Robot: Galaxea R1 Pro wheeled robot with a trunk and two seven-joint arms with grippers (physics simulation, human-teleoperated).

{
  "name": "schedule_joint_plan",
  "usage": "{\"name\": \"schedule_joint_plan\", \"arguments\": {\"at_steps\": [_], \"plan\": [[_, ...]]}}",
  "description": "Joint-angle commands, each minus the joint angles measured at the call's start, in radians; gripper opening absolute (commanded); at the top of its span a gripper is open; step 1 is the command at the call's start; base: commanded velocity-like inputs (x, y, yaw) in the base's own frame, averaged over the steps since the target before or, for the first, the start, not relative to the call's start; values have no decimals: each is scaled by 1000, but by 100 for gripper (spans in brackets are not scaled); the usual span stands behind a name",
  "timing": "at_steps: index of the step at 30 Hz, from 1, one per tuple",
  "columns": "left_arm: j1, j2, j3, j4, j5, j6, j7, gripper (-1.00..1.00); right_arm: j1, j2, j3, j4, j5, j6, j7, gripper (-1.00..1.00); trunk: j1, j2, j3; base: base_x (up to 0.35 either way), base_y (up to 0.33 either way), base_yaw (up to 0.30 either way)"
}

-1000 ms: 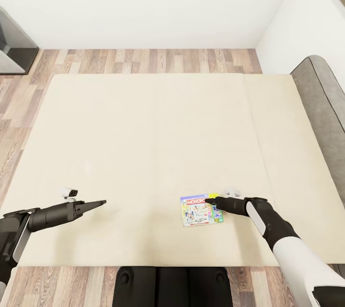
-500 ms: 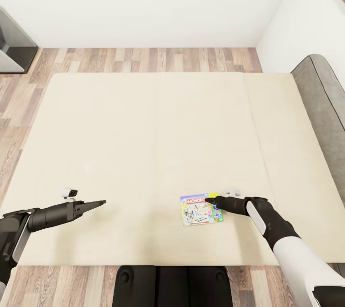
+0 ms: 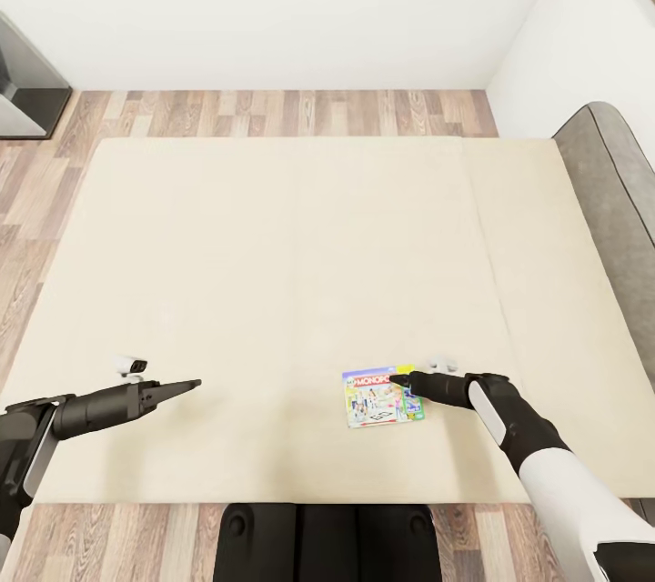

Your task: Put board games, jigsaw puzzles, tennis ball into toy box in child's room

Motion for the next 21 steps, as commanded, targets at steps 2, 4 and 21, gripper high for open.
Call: {"name": "schedule_joint_plan", "arguments": {"at_steps": [2,4,21], "plan": [[-1,0,0,0,-1,11,-4,100,1,-1,3,2,13,-1,-5,100,1,-1,-1,0,0,0],[-1,0,0,0,-1,11,-4,100,1,-1,3,2,13,-1,-4,100,1,-1,-1,0,0,0],[-1,0,0,0,-1,11,-4,100,1,0,3,2,12,-2,-5,100,1,-1,6,0,0,0]]}}
